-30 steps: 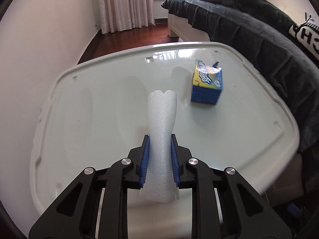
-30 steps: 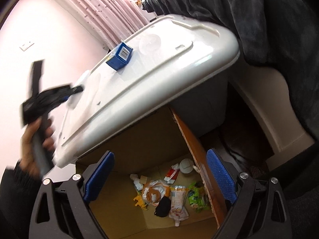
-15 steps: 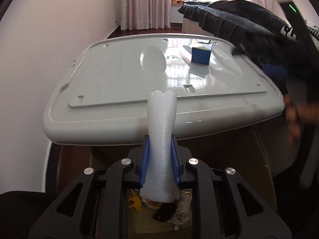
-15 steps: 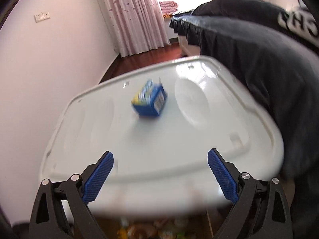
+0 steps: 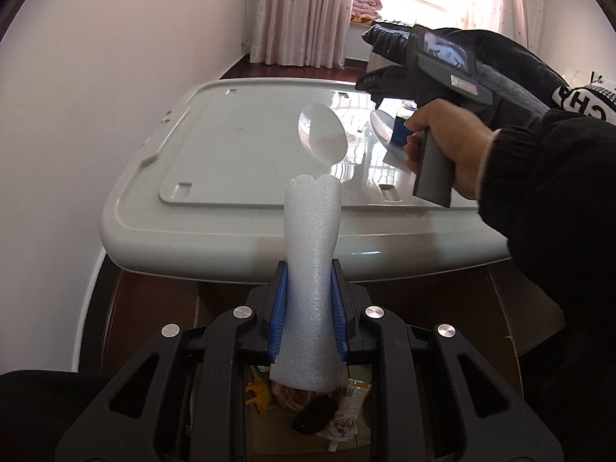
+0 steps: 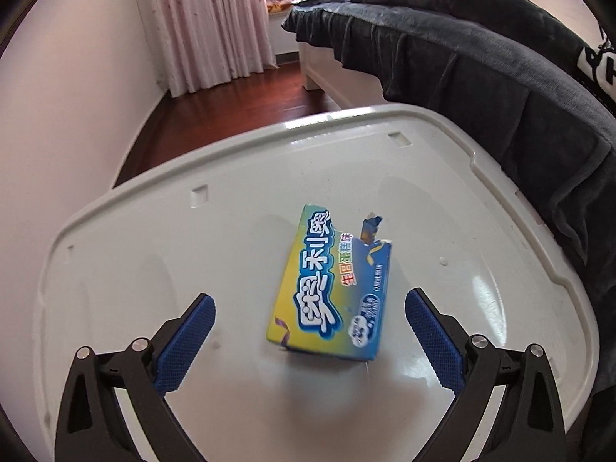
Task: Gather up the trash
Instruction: 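Grasp the blue-yellow biscuit box with the right gripper while the left holds the foam tube, then lower the foam tube and biscuit box into the cardboard box, opening both grippers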
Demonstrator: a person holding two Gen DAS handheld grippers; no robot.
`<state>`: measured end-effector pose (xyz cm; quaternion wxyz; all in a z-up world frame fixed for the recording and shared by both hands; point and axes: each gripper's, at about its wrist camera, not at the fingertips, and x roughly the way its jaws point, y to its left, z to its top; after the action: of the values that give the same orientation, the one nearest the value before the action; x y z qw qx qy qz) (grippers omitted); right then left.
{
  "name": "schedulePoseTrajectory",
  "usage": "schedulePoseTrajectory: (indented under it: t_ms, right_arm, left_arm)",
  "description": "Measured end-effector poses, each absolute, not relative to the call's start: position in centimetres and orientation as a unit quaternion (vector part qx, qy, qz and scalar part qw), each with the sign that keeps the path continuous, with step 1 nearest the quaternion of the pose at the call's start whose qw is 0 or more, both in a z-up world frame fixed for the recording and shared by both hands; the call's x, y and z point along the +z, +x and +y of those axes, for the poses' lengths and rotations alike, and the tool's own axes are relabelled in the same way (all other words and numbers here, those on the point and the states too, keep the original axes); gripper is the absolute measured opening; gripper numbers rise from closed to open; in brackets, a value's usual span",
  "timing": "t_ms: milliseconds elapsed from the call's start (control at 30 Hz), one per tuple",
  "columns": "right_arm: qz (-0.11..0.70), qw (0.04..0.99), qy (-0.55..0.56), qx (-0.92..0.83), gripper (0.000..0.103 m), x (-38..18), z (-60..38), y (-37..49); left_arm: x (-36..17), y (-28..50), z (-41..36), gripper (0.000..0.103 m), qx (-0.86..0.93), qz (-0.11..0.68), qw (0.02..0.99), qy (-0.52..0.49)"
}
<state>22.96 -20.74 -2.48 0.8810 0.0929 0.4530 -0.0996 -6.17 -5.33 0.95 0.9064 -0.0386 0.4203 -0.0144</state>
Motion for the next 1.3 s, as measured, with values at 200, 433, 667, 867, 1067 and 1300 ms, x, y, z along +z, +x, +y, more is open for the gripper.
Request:
schedulePoseTrajectory:
  t_ms: [200,433,667,867,1067,1300]
  right_arm:
    - [0.492,0.86,0.078,-0.107,0.059,-5.4,-20.5,24.5]
    - [0.468,0.879,0.07,-0.065,0.053,-4.8,-21.0,21.9]
    - [0.435,0.896,0.086,0.023,0.053,-1.7,-23.9,13.7]
    - [0.422,0.898,0.096,0.075,0.054,0.7,-27.4,2.9]
    - [0.394,0.91,0.079,0.105,0.054,1.4,-27.3,-7.2]
    - [0.399,0.907,0.03,0.131,0.054,-2.1,-25.3,-13.2]
  left_arm:
    - [0.8,-6.5,-5.0,0.021,-0.008,0.422,0.905,-0.047]
    - [0.7,-6.6,-5.4,0.021,-0.009,0.422,0.906,-0.045]
    - [-0.4,-6.5,-5.6,0.021,-0.007,0.435,0.899,-0.048]
    - [-0.9,-7.3,-5.7,0.021,0.005,0.446,0.894,-0.041]
    - [-1.1,-10.4,-7.3,0.021,-0.002,0.455,0.89,-0.016]
    - [-2.1,-11.7,-7.1,0.021,0.002,0.484,0.874,-0.026]
